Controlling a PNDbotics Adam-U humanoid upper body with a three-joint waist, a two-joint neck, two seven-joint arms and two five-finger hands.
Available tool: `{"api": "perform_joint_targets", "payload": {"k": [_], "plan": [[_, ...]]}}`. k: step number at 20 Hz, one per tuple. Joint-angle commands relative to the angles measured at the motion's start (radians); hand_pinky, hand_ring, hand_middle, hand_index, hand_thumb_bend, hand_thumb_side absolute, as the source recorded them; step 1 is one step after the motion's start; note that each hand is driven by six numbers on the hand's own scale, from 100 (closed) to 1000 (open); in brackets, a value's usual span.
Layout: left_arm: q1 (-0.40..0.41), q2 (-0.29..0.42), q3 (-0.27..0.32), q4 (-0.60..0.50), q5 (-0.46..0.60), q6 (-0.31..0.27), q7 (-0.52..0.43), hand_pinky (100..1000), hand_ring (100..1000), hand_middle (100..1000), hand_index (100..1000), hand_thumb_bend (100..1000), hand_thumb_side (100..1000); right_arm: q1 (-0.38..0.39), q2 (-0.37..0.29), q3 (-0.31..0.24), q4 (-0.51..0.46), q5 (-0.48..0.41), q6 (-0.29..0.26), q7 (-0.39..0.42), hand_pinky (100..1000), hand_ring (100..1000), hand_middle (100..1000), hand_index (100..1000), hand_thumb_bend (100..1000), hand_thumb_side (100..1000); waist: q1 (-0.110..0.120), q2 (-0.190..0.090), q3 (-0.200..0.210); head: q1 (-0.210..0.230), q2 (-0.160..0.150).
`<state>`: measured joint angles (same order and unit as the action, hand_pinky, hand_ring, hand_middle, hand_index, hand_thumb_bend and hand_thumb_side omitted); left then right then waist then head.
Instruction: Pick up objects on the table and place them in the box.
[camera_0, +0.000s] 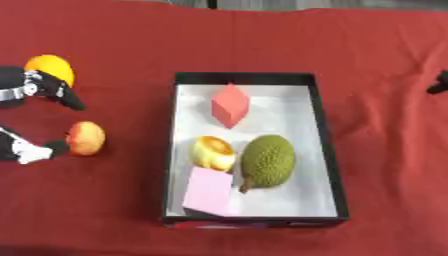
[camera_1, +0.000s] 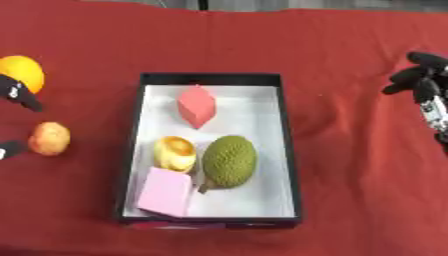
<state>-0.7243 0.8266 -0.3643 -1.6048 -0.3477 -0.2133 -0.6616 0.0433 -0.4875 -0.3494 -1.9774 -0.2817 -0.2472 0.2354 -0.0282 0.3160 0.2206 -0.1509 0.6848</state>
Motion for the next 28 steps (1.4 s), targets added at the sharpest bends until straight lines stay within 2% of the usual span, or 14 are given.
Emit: {"api": "perform_joint_targets", "payload": {"k": [1,5,8,10,15,19,22,28], "plan": [[-0.021,0.014,0.004,0.004,-0.033,-0.012,-0.015,794,770,713,812,378,196,-0.006,-0.015,-0.003,-0.023,0.005,0.005,0.002,970,646,638,857,100,529,0.003,-0.017,-0.002,0.005,-0.001],[-0.029,0.005,-0.006,0.026,-0.092,-0.049,-0.04,795,777,721,807,455,142,-0.006,-0.011,-0.003,-0.023,0.008,0.009,0.005,970,646,637,858,100,529,0.003,-0.016,-0.003,0.012,0.001],[-0.038,-0.005,-0.014,0.042,-0.141,-0.077,-0.047,795,778,724,808,481,154,-0.007,-0.009,-0.002,-0.023,0.011,0.012,0.007,970,646,637,859,100,529,0.003,-0.015,-0.003,0.012,0.001],[-0.046,-0.012,-0.018,0.05,-0.174,-0.09,-0.044,794,783,730,809,540,142,-0.006,-0.007,-0.001,-0.023,0.013,0.014,0.009,971,645,636,859,100,528,0.003,-0.015,-0.003,0.013,0.0],[-0.063,-0.026,-0.021,0.063,-0.256,-0.104,-0.02,795,789,738,812,607,125,-0.005,-0.004,-0.001,-0.023,0.017,0.018,0.012,972,644,635,859,100,525,0.003,-0.015,-0.003,0.017,-0.002],[-0.065,-0.051,-0.021,0.09,-0.322,-0.103,0.008,795,788,737,814,587,118,-0.006,-0.001,0.0,-0.023,0.02,0.022,0.015,973,644,635,859,100,524,0.002,-0.014,-0.003,0.02,-0.003],[-0.065,-0.08,-0.02,0.126,-0.365,-0.104,0.03,789,778,725,812,519,124,-0.007,0.003,0.001,-0.023,0.023,0.025,0.017,973,644,635,860,100,524,0.0,-0.013,-0.003,0.022,-0.002],[-0.072,-0.127,-0.012,0.188,-0.366,-0.091,0.067,789,772,720,816,405,140,-0.008,0.009,0.001,-0.023,0.03,0.03,0.019,974,643,633,860,100,524,-0.002,-0.01,-0.004,0.024,-0.002]]}}
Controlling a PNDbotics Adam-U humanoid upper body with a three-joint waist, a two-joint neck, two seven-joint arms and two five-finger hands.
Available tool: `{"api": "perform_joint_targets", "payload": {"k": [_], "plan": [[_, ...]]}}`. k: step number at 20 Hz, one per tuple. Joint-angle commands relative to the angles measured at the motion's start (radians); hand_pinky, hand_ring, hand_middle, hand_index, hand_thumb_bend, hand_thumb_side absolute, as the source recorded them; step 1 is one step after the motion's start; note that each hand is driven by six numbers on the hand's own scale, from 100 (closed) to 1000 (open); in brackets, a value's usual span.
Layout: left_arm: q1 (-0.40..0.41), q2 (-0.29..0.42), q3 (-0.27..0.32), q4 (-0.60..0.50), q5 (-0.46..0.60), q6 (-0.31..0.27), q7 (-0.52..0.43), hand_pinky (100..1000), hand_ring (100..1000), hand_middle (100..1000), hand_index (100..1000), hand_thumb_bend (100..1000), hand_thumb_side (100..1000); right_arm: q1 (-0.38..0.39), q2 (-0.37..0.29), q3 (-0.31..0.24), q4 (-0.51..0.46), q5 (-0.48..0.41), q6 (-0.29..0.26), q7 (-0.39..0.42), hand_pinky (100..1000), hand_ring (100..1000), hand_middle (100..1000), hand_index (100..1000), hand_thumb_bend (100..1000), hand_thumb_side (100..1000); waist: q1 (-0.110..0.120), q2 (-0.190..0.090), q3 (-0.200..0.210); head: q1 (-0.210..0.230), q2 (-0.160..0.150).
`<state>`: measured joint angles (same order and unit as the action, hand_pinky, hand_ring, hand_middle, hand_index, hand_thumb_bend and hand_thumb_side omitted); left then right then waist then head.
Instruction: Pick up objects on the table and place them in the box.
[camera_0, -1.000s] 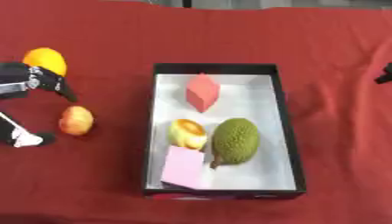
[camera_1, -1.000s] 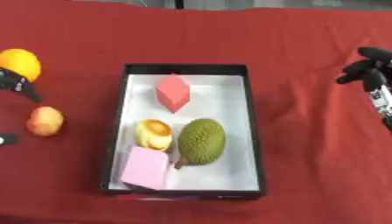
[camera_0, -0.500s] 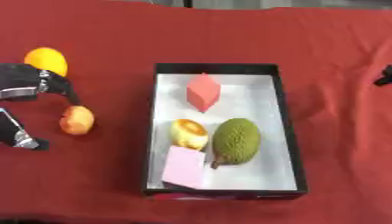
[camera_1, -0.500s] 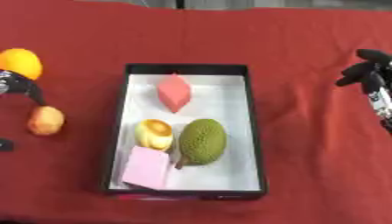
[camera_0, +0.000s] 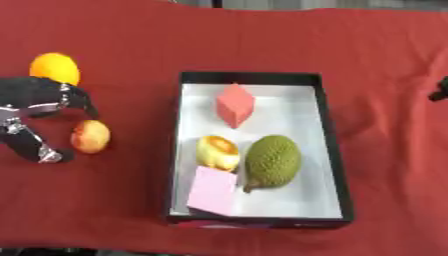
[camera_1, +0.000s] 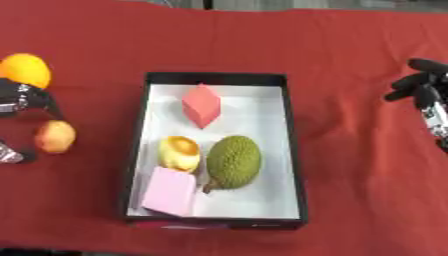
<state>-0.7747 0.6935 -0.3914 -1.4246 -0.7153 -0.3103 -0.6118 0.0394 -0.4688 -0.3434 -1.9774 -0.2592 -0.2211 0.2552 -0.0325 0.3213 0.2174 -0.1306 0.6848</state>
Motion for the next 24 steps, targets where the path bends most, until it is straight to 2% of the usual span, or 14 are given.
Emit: {"api": "perform_joint_targets", "payload": {"k": [1,3,6,10,11,14,20,24], "plan": [[-0.021,0.001,0.018,0.011,0.006,0.01,0.024,789,771,719,817,391,141,-0.005,-0.009,-0.005,-0.023,0.008,0.005,-0.001,974,643,633,860,100,524,0.002,-0.015,-0.001,0.003,-0.002],[-0.022,-0.007,0.026,0.011,0.01,0.022,0.041,788,768,716,813,354,117,-0.005,-0.008,-0.005,-0.023,0.009,0.008,0.0,975,643,632,860,100,524,0.003,-0.015,-0.001,0.003,-0.003],[-0.022,-0.018,0.031,0.012,0.011,0.04,0.063,779,756,698,761,288,123,-0.006,-0.006,-0.004,-0.023,0.014,0.013,0.002,975,642,631,860,100,523,0.003,-0.014,-0.002,0.003,-0.004],[-0.023,-0.016,0.033,-0.002,0.02,0.039,0.053,747,724,658,690,281,122,-0.005,-0.005,-0.006,-0.023,0.018,0.017,-0.003,975,641,631,859,100,523,0.003,-0.014,-0.003,0.005,-0.002],[-0.023,-0.012,0.034,-0.008,0.019,0.038,0.045,717,693,607,591,306,121,-0.006,-0.006,-0.006,-0.023,0.018,0.017,-0.004,976,642,631,859,100,524,0.004,-0.014,-0.003,0.005,0.0],[-0.022,-0.005,0.043,-0.028,0.014,0.035,0.037,703,678,582,500,294,118,-0.006,-0.008,-0.005,-0.023,0.016,0.018,-0.004,976,642,631,859,100,523,0.004,-0.015,-0.002,0.003,0.002],[-0.04,0.0,0.08,-0.152,0.023,0.035,0.076,696,665,571,459,313,100,-0.003,-0.016,-0.007,-0.023,0.003,0.008,-0.003,976,642,631,859,100,523,0.003,-0.018,0.001,0.0,0.005],[-0.097,-0.041,0.074,-0.258,0.081,0.041,0.083,694,651,567,451,288,100,-0.001,-0.023,-0.008,-0.023,-0.009,0.008,-0.005,976,642,631,859,100,523,0.005,-0.023,0.004,-0.008,0.012]]}}
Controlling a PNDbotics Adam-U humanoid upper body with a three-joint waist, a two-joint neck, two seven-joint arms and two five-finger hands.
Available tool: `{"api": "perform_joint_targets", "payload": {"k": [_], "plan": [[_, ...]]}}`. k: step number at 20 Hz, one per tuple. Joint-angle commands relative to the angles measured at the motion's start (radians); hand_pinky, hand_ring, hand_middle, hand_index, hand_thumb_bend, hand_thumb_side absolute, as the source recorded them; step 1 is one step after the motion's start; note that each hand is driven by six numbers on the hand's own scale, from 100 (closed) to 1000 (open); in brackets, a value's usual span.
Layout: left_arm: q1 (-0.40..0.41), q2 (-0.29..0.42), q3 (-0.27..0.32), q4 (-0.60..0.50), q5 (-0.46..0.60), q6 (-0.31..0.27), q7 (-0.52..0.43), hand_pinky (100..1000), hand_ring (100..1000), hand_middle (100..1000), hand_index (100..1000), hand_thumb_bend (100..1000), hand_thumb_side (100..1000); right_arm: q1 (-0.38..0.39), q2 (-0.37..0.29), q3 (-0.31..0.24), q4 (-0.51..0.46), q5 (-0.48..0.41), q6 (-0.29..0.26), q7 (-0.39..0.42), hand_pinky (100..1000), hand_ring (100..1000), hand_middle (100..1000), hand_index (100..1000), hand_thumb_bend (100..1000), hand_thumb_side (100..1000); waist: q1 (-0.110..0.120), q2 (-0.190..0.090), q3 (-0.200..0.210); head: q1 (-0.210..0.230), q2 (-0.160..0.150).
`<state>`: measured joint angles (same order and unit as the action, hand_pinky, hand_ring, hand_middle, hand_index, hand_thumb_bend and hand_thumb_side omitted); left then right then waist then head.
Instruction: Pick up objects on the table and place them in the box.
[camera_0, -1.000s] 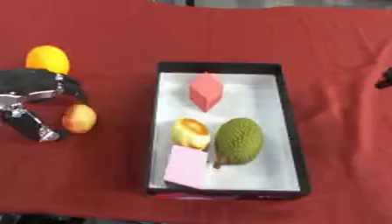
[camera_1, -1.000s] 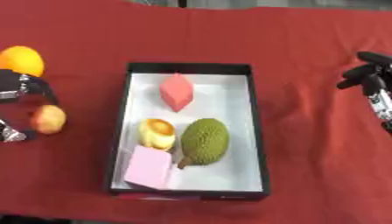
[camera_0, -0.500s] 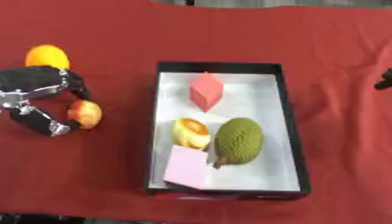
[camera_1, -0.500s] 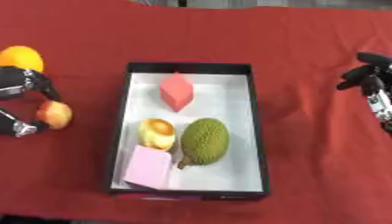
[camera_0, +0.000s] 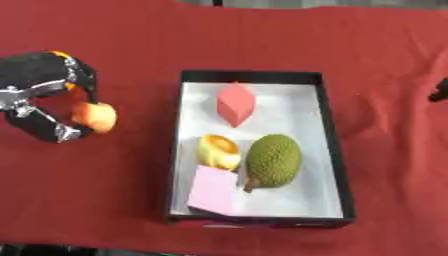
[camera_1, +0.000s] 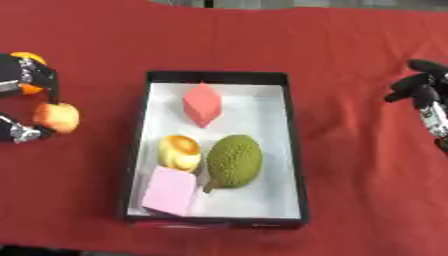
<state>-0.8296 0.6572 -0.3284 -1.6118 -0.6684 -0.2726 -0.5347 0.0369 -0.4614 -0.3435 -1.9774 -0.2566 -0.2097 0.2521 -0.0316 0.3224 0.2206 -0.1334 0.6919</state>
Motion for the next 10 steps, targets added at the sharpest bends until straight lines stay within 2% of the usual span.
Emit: {"api": "perform_joint_targets", "payload": {"k": [1,5,10], "plan": [[-0.064,-0.025,-0.001,-0.09,0.052,0.003,-0.004,693,649,566,450,277,100,0.001,-0.032,-0.008,-0.023,-0.016,-0.002,-0.002,976,642,631,859,100,523,0.004,-0.026,0.001,-0.008,0.008],[-0.157,-0.136,-0.05,-0.11,0.104,-0.002,-0.06,692,643,563,447,246,100,-0.001,-0.044,-0.01,-0.023,-0.036,-0.004,-0.005,976,642,631,859,100,523,0.003,-0.031,0.001,-0.01,0.011],[-0.223,-0.248,-0.093,-0.039,0.093,-0.021,-0.105,691,643,562,451,238,100,-0.003,-0.057,-0.01,-0.023,-0.057,-0.011,-0.006,976,643,632,859,100,523,0.003,-0.033,-0.002,-0.007,0.01]]}}
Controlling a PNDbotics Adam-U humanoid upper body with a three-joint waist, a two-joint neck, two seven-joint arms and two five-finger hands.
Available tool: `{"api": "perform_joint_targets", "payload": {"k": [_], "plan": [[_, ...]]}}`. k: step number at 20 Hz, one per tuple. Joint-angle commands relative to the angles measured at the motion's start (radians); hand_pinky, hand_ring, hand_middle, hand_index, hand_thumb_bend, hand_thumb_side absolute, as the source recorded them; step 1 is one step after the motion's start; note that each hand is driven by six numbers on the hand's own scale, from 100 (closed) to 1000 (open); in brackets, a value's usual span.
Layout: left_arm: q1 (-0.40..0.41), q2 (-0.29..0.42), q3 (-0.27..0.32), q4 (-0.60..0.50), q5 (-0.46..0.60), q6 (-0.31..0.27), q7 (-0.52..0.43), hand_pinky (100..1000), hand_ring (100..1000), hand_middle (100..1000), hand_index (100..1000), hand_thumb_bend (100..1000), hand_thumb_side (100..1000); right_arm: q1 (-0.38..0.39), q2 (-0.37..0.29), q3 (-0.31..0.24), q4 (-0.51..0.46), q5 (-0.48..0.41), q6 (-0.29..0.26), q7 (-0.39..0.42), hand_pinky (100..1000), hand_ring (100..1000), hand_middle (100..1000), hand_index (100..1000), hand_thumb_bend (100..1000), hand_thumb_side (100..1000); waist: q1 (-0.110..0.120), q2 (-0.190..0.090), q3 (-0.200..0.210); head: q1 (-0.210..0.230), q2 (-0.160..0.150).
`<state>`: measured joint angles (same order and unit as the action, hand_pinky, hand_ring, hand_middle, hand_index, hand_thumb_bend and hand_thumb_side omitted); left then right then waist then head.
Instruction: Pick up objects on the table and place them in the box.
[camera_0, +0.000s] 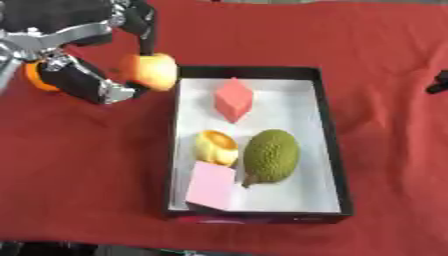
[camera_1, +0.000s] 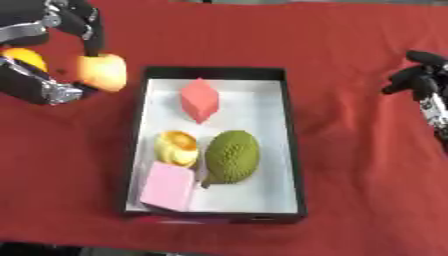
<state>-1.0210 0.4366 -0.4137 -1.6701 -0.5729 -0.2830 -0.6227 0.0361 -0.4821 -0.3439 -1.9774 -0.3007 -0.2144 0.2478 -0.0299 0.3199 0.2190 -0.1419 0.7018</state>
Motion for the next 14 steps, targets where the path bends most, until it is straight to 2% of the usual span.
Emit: {"api": "perform_joint_targets", "payload": {"k": [1,3,5,6,7,8,9,10,14], "plan": [[-0.036,-0.034,-0.01,0.029,-0.007,-0.016,-0.017,691,643,562,451,238,100,-0.002,-0.037,-0.01,-0.023,-0.015,-0.006,-0.001,976,643,632,859,100,523,0.001,-0.031,-0.001,0.001,0.0],[-0.039,-0.039,-0.012,0.042,-0.012,-0.025,-0.014,691,643,562,451,238,100,-0.002,-0.038,-0.01,-0.023,-0.017,-0.006,-0.001,976,643,632,859,100,523,0.001,-0.031,-0.001,0.001,0.0],[-0.058,-0.06,-0.031,0.06,-0.008,-0.041,-0.023,698,656,578,544,274,100,-0.007,-0.052,-0.009,-0.023,-0.026,-0.015,-0.003,975,644,633,858,100,523,0.004,-0.029,-0.014,0.014,-0.003],[-0.068,-0.08,-0.051,0.079,-0.012,-0.053,-0.035,710,673,602,613,285,100,-0.007,-0.058,-0.009,-0.023,-0.032,-0.02,-0.005,975,644,633,858,100,523,0.005,-0.028,-0.016,0.016,-0.004],[-0.074,-0.103,-0.072,0.102,-0.023,-0.062,-0.049,738,711,663,750,304,100,-0.006,-0.061,-0.01,-0.023,-0.036,-0.022,-0.006,975,644,633,858,100,523,0.005,-0.027,-0.015,0.014,-0.004],[-0.077,-0.121,-0.08,0.125,-0.035,-0.069,-0.063,748,725,684,782,311,100,-0.004,-0.062,-0.011,-0.023,-0.038,-0.023,-0.007,975,644,633,858,100,523,0.005,-0.027,-0.013,0.011,-0.004],[-0.08,-0.134,-0.08,0.146,-0.048,-0.078,-0.074,768,748,722,834,302,212,-0.003,-0.061,-0.012,-0.023,-0.038,-0.023,-0.007,975,644,632,858,100,523,0.005,-0.027,-0.011,0.009,-0.004],[-0.081,-0.14,-0.075,0.162,-0.058,-0.085,-0.076,784,764,746,865,289,282,-0.001,-0.06,-0.012,-0.023,-0.037,-0.023,-0.007,975,643,632,858,100,523,0.005,-0.027,-0.01,0.007,-0.003],[-0.07,-0.142,-0.051,0.19,-0.078,-0.1,-0.058,813,793,785,905,276,588,0.002,-0.057,-0.012,-0.023,-0.03,-0.02,-0.005,976,643,633,858,100,523,0.005,-0.027,-0.006,0.002,-0.003]]}}
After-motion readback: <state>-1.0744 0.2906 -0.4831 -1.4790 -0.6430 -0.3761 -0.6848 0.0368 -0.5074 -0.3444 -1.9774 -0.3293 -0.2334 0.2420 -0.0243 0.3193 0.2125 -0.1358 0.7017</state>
